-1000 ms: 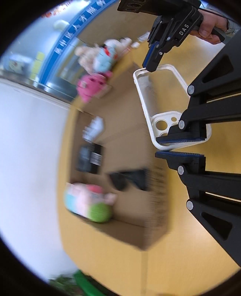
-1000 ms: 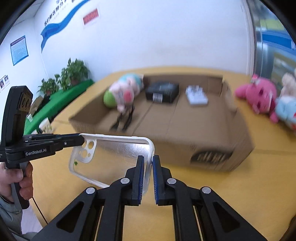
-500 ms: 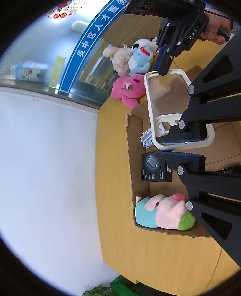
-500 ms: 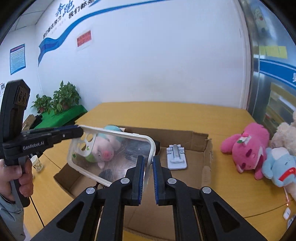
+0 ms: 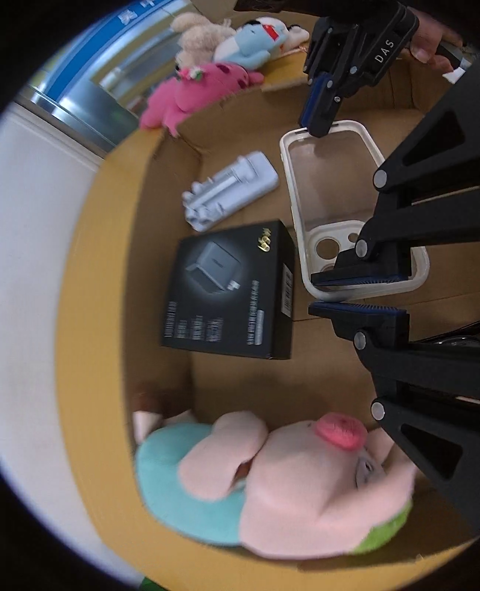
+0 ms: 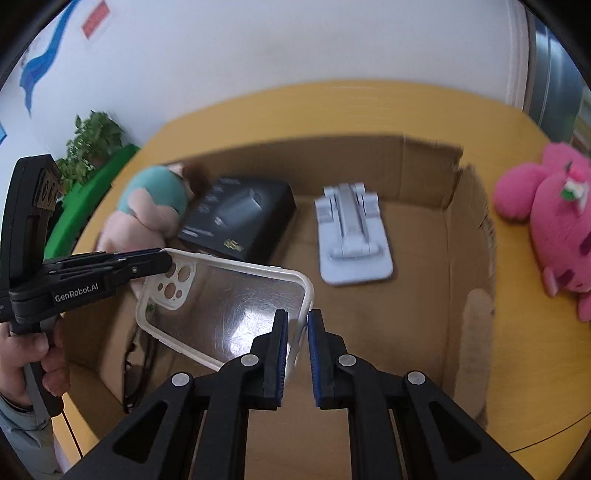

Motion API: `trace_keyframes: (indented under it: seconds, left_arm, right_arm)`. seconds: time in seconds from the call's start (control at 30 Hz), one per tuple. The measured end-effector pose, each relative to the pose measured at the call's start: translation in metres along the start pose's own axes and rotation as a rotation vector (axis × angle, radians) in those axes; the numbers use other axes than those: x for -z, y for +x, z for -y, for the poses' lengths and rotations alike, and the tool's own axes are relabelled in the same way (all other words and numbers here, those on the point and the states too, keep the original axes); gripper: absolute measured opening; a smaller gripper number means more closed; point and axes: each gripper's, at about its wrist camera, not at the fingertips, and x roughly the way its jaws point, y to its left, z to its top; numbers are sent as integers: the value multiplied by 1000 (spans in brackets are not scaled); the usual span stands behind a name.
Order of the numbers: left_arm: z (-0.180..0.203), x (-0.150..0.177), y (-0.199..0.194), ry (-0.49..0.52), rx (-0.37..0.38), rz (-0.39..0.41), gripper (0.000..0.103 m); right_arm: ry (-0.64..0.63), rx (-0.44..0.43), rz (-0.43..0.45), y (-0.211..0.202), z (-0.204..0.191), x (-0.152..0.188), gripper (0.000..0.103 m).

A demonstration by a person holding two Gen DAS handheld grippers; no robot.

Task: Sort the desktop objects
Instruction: 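Carry the phone case into the cardboard box and release it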

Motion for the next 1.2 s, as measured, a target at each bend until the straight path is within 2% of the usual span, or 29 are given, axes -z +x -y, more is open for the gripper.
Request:
trace_keyframes:
  seconds: [0.2,0.33,0.4,0.43,0.47,0.5,0.53,0.57,0.6,0.63,0.67,0.7,0.77,0.83,0.9,0.97,1.07,1.2]
  left_arm:
    - [-8,4,34,-17,-39,-98,9]
    - [-10,6,29,-25,-32,-98,9]
    - [-7,9,13,-14,-39,-55,10]
    - [-5,11,1,-5,-54,-25,10]
    - [-3,15,-16,5,-62,22,11]
    - [1,19,-38,25,-64,88,13]
    - [4,22,-58,47,-68,147,22]
    - [8,34,-88,82,-85,236,42]
    - [10,45,-110,103,-104,308,54]
    - [12,59,-132,118,-131,387,77]
    - [15,77,-158,133,-166,498,85]
    - [16,94,-175,147,-186,574,85]
    - [16,124,-193,165,-214,663,86]
    - [13,149,-192,133,-230,687,87]
    - [8,164,-179,99,-225,673,87]
    - [2,171,-163,63,-240,645,87]
    - [-7,193,-142,44,-292,659,87]
    - [-12,206,-123,36,-336,697,87]
  right_arm:
    - [-2,19,-148,40,2,2,14]
    - [-4,4,-172,43,-1,2,15]
    - [4,29,-155,37,-1,3,37]
    - [12,57,-133,30,-2,4,61]
    - [12,65,-100,22,-4,5,72]
    - [7,69,-72,13,-6,7,73]
    - [-5,78,-33,-1,-11,9,74]
    - [-25,87,22,-21,-19,15,78]
    - [-42,89,72,-36,-24,19,82]
    - [-61,88,136,-56,-32,29,92]
    - [-81,94,215,-79,-41,42,103]
    - [-98,103,277,-95,-48,52,103]
    - [-123,124,400,-122,-62,85,103]
    - [-123,142,445,-127,-68,107,103]
    - [-122,199,486,-123,-71,130,103]
    - [-107,242,517,-110,-73,145,103]
    - [-92,283,503,-91,-75,153,103]
    - [-82,253,484,-72,-76,165,103]
